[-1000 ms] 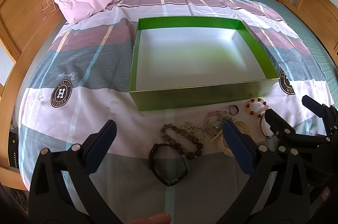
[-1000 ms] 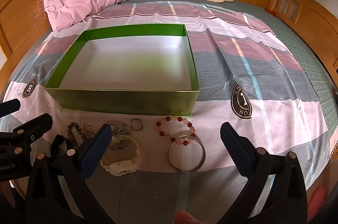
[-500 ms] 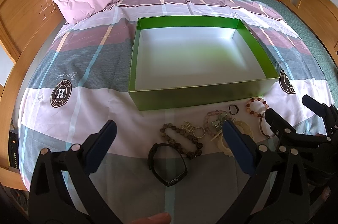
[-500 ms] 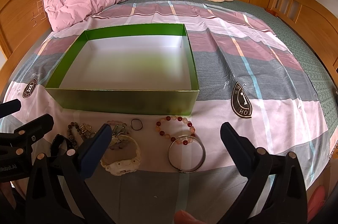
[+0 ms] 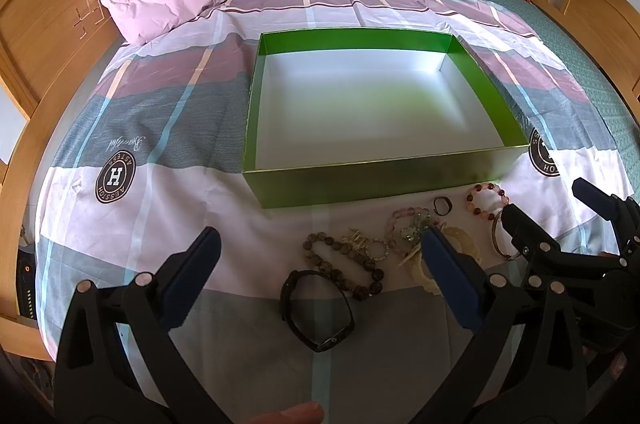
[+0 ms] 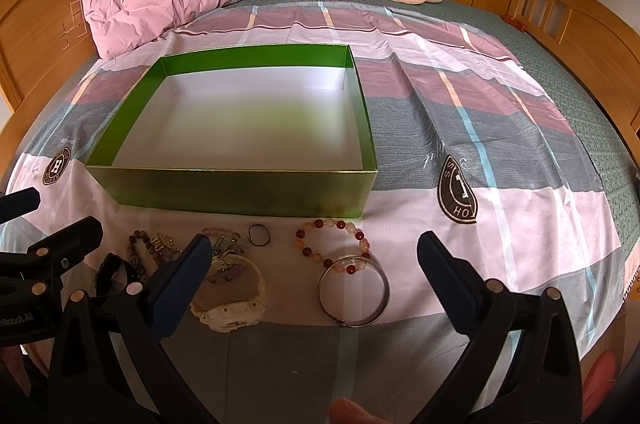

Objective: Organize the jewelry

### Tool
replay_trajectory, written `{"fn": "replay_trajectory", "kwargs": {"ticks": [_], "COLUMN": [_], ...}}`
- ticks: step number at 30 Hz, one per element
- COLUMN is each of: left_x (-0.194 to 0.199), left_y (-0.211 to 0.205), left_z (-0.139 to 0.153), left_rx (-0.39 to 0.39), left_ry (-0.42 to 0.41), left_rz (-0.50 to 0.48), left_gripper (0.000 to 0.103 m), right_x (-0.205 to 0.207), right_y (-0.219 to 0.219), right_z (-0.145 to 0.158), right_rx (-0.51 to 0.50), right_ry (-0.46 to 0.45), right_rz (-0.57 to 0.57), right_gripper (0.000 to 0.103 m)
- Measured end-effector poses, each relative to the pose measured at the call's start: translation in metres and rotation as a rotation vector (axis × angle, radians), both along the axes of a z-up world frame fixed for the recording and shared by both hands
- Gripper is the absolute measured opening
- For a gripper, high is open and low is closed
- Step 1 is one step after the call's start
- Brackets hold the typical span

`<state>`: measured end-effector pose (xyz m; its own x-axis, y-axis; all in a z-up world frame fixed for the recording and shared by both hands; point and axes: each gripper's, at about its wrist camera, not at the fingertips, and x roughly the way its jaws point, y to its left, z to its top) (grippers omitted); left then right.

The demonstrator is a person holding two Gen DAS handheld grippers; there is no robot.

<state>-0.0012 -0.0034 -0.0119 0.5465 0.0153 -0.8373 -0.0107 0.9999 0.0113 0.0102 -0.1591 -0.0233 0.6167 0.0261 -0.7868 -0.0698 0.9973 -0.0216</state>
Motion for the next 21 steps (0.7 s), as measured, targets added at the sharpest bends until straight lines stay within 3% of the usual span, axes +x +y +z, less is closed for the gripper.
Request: {"fn": "replay_trajectory", "kwargs": {"ticks": [21], "left_x": [-0.0015], "left_y": [0.0002], "left_z": [-0.0016], "left_rx": [0.003], "left_ry": [0.003], "left_rz": [-0.003], "left_gripper": [0.101], "right_x": [0.0], "right_y": [0.0002], "right_z": [-0.0004], "right_rx": [0.001], "right_ry": [0.002], "right_rz": [0.001], "right_gripper": [0.102]}}
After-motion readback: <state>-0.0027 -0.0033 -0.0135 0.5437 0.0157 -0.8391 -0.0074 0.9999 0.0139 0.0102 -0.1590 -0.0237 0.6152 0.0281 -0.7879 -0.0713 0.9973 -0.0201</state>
